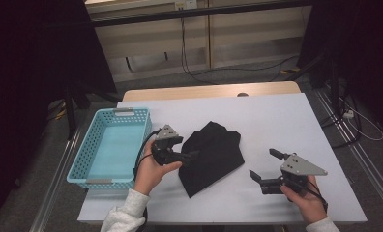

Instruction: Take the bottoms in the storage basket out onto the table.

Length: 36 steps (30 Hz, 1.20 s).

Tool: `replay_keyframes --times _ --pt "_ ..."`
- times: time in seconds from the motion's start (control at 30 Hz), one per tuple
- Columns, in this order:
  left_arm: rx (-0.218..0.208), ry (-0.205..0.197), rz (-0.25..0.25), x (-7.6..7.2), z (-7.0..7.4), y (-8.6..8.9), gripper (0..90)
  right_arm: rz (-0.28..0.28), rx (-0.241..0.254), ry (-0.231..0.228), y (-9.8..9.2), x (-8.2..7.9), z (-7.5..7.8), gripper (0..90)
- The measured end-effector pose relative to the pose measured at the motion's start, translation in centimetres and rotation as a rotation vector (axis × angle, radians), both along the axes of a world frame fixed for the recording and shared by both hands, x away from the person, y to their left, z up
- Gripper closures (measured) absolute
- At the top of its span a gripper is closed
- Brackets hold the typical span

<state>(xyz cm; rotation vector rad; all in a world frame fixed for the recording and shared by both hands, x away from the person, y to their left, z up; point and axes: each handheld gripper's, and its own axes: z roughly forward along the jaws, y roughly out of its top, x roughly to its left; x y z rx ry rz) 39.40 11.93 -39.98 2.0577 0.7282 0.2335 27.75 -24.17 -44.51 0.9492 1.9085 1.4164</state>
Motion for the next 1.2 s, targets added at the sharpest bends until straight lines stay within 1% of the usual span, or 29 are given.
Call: replay_keyframes --times 0.1,0.13,0.17,0.27,0.3,0.37,0.53,0.6,0.67,0.73,0.77,0.8,0.87,0.93,0.97,1.0,1.07,1.1,1.2 --pt "0.005 -0.011 0.016 -0.3 -0.2 0.6 17.0 0.004 -0.002 0.002 0.3 0.5 0.0 1.6" --pt "-0.002 -0.003 0.018 -0.4 -0.3 0.6 17.0 0.003 0.002 0.001 0.4 0.7 0.0 1.6" --pt "0.006 -0.009 0.012 -0.5 -0.3 0.7 16.9 0.003 0.001 0.002 0.4 0.9 0.1 1.6" --pt "-0.001 -0.001 0.01 -0.8 -0.4 0.8 16.8 -0.002 -0.01 0.012 0.6 1.3 0.0 1.6" --pt "-0.011 0.008 0.015 -0.9 -0.6 0.8 16.8 -0.009 -0.017 0.023 0.7 1.7 -0.1 1.6" --pt "-0.006 0.008 0.015 -1.0 -0.8 1.0 16.8 -0.017 -0.026 0.025 0.8 1.9 -0.1 1.7" --pt "-0.014 0.019 0.011 -1.1 -1.2 1.1 16.6 -0.001 -0.029 0.026 1.2 2.2 -0.1 1.7" --pt "-0.018 0.023 0.01 -1.2 -1.4 1.2 16.3 -0.005 -0.04 0.034 1.3 2.5 -0.1 1.7" --pt "-0.018 0.018 0.019 -1.3 -1.5 1.4 16.1 -0.014 -0.06 0.035 1.2 2.9 -0.1 1.7" --pt "-0.021 0.024 0.026 -1.5 -1.6 1.5 15.8 -0.032 -0.062 0.052 1.2 3.5 -0.1 2.1" --pt "-0.015 0.02 0.025 -1.5 -1.6 1.5 15.6 -0.04 -0.065 0.061 1.1 3.7 -0.1 2.3" --pt "-0.016 0.021 0.025 -1.6 -1.6 1.4 15.4 -0.047 -0.075 0.067 1.1 4.0 -0.2 3.1" --pt "-0.012 0.019 0.022 -1.6 -1.8 1.3 15.2 -0.061 -0.083 0.086 0.9 4.3 -0.3 3.4" --pt "-0.017 0.027 0.026 -1.6 -2.0 1.2 15.2 -0.071 -0.086 0.106 0.7 4.6 -0.4 3.4" --pt "-0.01 0.026 0.024 -1.6 -2.1 1.2 15.2 -0.076 -0.085 0.114 0.6 4.7 -0.5 3.4" --pt "-0.013 0.031 0.024 -1.6 -2.2 1.3 15.2 -0.078 -0.078 0.12 0.5 4.9 -0.6 3.4" --pt "-0.004 0.035 0.028 -1.6 -2.1 1.4 15.1 -0.081 -0.079 0.125 0.5 5.1 -0.7 3.4" --pt "-0.001 0.027 0.026 -1.6 -2.1 1.5 14.9 -0.084 -0.079 0.129 0.5 5.2 -0.7 3.4" --pt "-0.012 0.025 0.033 -1.7 -1.9 1.5 15.0 -0.088 -0.084 0.138 0.6 5.5 -0.9 3.4"
